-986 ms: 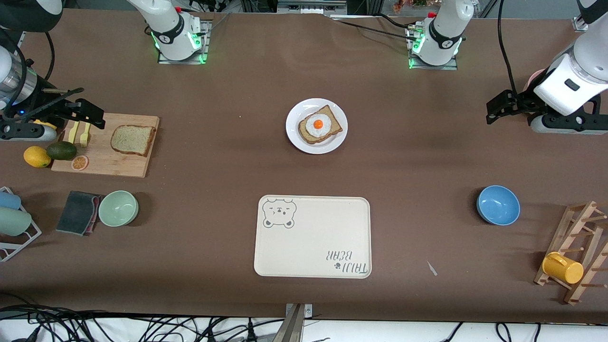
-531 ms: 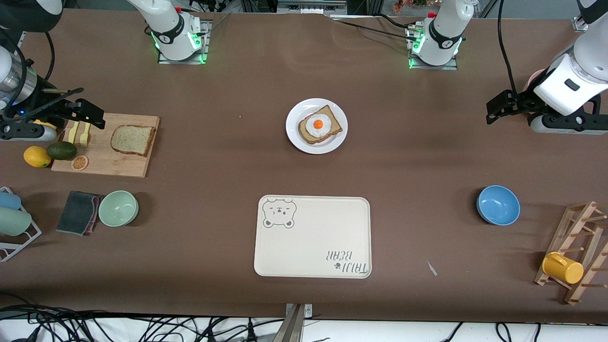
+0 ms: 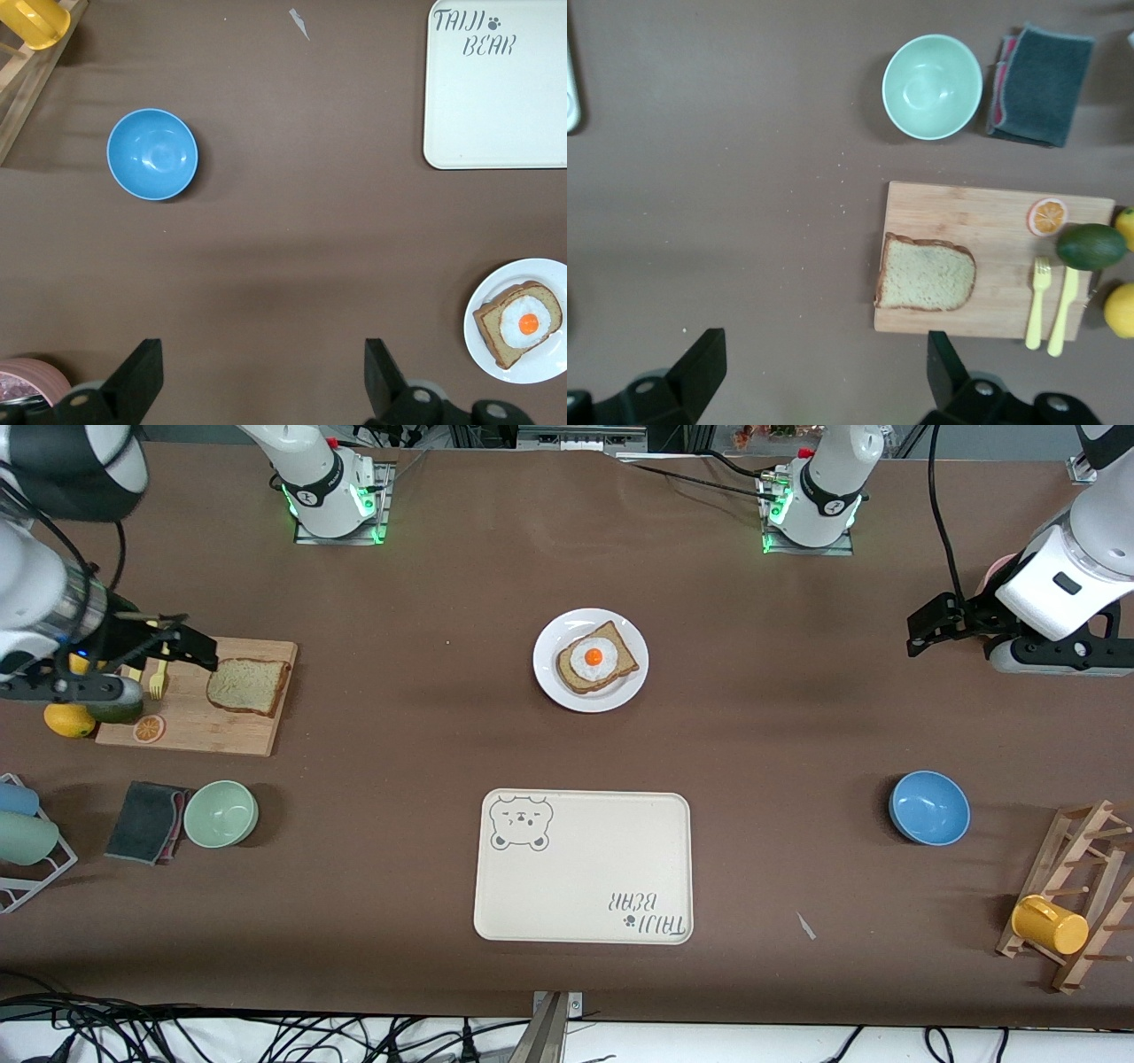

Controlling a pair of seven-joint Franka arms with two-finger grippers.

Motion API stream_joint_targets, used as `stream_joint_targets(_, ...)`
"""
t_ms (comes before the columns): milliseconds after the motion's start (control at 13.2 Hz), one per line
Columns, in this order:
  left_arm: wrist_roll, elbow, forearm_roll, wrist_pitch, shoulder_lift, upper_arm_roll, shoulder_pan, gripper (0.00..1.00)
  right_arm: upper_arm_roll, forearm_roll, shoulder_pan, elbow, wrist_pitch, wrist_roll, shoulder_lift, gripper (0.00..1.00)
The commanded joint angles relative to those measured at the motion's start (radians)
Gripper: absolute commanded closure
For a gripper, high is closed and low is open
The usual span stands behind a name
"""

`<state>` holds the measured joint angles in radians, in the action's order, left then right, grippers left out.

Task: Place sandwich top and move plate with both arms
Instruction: 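Reach the right gripper down to the bread slice on the cutting board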

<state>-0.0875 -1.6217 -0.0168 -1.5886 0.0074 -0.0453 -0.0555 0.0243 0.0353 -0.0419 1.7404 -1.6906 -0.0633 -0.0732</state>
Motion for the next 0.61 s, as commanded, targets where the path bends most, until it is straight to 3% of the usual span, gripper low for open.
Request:
stream_joint_targets(0, -0.009, 0.008, 0.035, 0.001, 0.0, -0.007, 0.0, 0.0, 0.02, 0.053, 0.017, 0.15, -0.128, 0.0, 0.016, 0.0)
stream_joint_targets(152, -0.009, 0.008, 0.035, 0.001, 0.0, -0.007, 0.0, 0.0, 0.02, 0.073, 0.017, 0.24, -0.196, 0.0, 0.016, 0.0)
stream_joint_targets(379, -0.012, 0.008, 0.035, 0.001, 0.0, -0.007, 0.0, 0.0, 0.017, 0.11, 0.017, 0.436, -0.415, -0.016, 0.013, 0.0)
stream_joint_targets(531, -0.009, 0.008, 0.035, 0.002, 0.0, -0.007, 0.0, 0.0, 0.013, 0.179, 0.019, 0.533, -0.555, -0.047, -0.011, 0.0)
